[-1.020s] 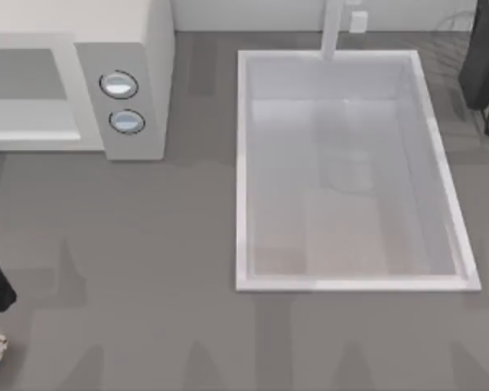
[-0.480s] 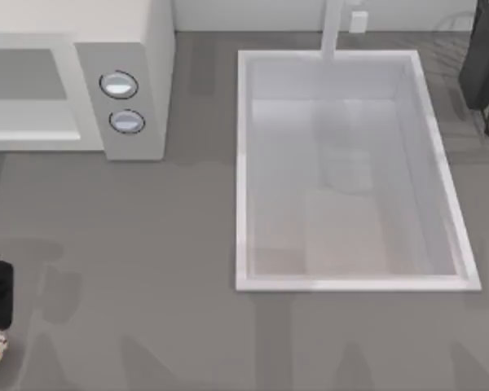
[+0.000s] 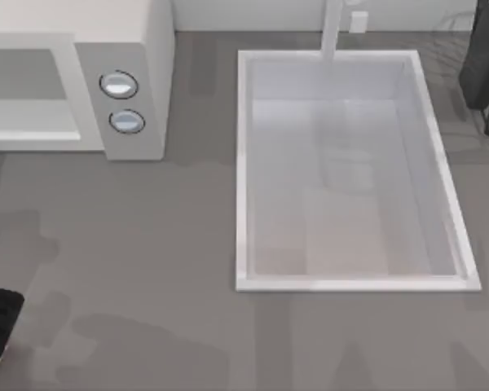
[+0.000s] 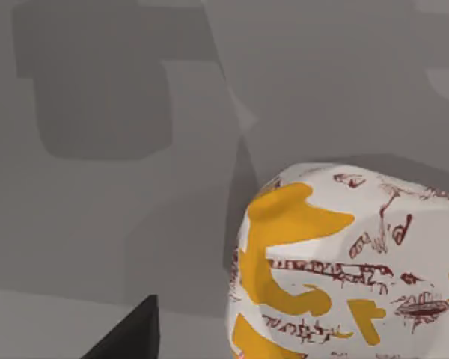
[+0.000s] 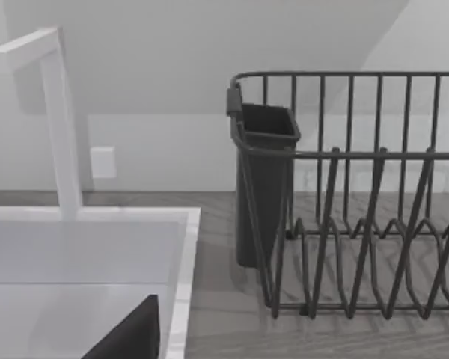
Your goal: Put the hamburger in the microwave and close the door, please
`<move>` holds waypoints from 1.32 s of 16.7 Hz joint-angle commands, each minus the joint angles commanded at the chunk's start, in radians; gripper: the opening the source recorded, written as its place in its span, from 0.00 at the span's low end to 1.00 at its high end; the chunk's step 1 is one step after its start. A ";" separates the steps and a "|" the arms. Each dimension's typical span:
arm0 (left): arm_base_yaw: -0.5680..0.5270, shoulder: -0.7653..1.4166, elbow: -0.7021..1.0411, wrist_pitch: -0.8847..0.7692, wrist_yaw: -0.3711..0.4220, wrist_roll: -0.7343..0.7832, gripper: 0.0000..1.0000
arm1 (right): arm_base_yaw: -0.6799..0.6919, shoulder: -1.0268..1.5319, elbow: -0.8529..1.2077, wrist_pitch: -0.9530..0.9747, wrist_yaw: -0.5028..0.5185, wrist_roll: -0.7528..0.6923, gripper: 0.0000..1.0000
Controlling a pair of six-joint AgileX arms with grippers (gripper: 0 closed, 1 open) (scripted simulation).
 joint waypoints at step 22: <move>0.018 0.370 -0.070 0.245 0.000 0.069 1.00 | 0.000 0.000 0.000 0.000 0.000 0.000 1.00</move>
